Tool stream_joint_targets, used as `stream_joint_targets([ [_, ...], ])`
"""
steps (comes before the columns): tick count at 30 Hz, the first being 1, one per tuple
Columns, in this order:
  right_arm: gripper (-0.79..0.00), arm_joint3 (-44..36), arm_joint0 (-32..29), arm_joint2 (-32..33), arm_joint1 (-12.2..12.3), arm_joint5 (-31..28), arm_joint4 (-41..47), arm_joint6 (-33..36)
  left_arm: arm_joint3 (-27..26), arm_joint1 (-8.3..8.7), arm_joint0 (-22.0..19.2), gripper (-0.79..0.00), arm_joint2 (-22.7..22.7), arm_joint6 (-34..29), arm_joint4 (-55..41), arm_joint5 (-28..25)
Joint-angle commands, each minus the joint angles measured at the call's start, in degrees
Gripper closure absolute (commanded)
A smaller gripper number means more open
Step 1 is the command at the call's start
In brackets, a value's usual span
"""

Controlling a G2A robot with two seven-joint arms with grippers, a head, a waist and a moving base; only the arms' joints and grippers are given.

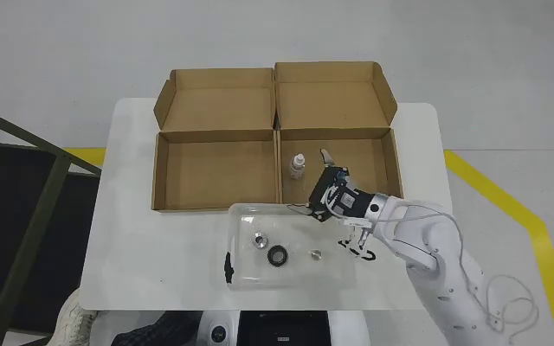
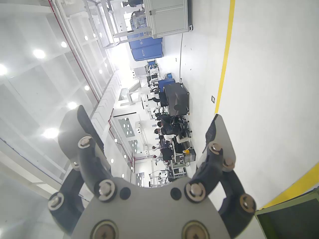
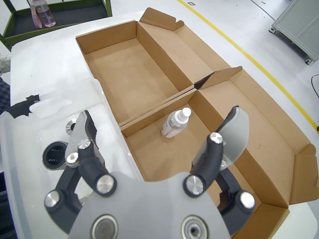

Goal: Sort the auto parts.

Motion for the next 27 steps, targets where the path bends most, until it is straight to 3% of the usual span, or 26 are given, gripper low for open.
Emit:
stream_joint_targets([
  [1, -0.785, -1.1, -1.56, 0.87, 0.38, -2.07, 0.31, 0.84, 0.0, 0.0, 0.0, -0.785, 0.0, 0.0, 0.0, 0.0],
  [19, -0.785, -5.1, -14.2, 7.09, 3.15, -12.31, -2.76, 2.1, 0.0, 0.0, 0.0, -0.785, 0.0, 0.0, 0.0, 0.0],
  [27, -0.785, -4.93, -16.79, 6.6, 4.02, -15.63, -7.28, 2.13, 0.0, 0.0, 0.0, -0.785, 0.0, 0.0, 0.0, 0.0],
])
